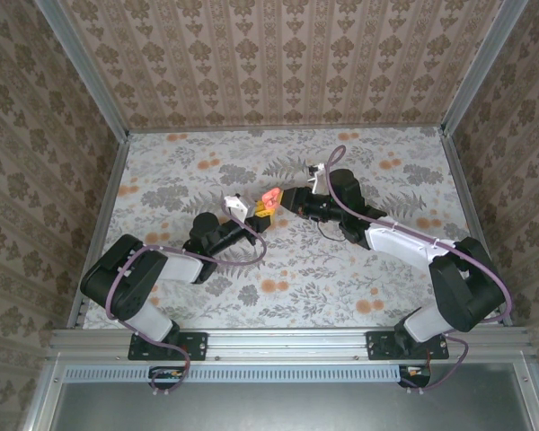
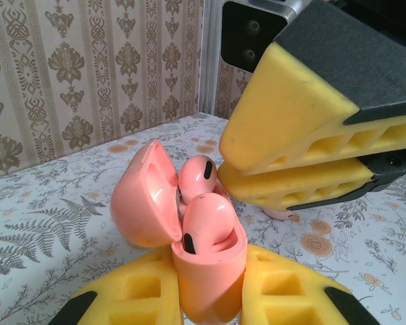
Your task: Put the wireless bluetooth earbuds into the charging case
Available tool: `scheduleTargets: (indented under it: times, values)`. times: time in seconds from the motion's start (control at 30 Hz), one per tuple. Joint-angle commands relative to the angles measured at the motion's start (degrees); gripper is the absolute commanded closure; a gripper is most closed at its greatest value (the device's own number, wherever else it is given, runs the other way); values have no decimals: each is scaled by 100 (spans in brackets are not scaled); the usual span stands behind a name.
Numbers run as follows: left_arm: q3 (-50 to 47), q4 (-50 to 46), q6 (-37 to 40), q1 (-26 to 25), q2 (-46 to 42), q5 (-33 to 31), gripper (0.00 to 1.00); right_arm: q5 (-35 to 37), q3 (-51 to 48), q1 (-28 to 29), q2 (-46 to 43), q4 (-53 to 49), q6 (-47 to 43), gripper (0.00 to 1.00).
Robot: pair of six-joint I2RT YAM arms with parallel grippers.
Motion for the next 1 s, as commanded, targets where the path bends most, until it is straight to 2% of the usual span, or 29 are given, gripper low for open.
scheduleTargets:
  times: [0.0,0.2,0.5,0.8,0.97]
  values:
    - [104,161,-102,-20,-113,205,100,-45,184,33,-66,126,-9,73]
    - [126,158,-127,-11,-115,344,100,17,3,21,-524,-147,-284,71]
    - [228,184,-203,0,-121,907,100,203,-193,-75,-1467,-791,-966,70]
    - [316,182,-301,75,-328,2019,100,295,-382,-405,-2448,-1225,-2427,48]
    - [391,176,-420,212,-406,2574,100,-93,-395,-679,-2819,-1416,-3555,34]
